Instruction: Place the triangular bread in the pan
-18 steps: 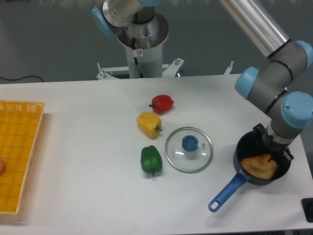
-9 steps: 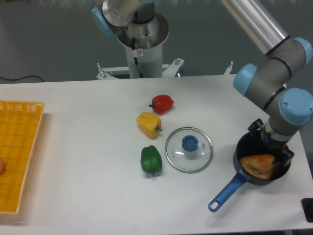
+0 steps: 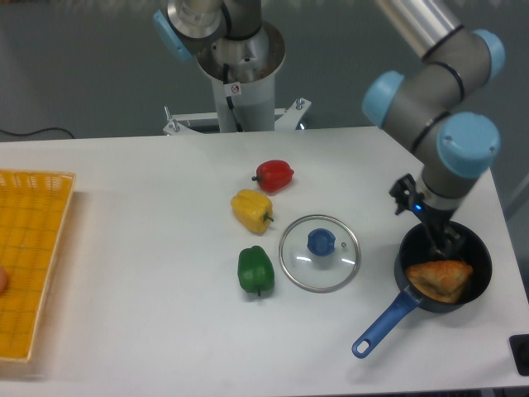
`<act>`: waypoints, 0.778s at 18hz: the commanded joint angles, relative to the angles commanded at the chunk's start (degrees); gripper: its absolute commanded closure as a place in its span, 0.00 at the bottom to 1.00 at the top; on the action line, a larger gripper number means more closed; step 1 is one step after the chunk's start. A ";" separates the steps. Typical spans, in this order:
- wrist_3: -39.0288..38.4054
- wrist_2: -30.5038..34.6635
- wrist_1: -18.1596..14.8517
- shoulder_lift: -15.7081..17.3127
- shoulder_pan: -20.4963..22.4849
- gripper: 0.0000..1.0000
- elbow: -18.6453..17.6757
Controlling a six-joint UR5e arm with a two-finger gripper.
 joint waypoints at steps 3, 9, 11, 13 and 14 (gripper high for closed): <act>-0.26 -0.44 -1.31 1.32 -1.32 0.00 -0.80; -0.97 -1.23 -1.58 2.12 -3.17 0.00 -0.80; -0.97 -1.23 -1.58 2.12 -3.26 0.00 -0.80; -0.97 -1.23 -1.58 2.03 -3.34 0.00 -0.80; -0.97 -1.14 -1.58 2.12 -3.34 0.00 -0.80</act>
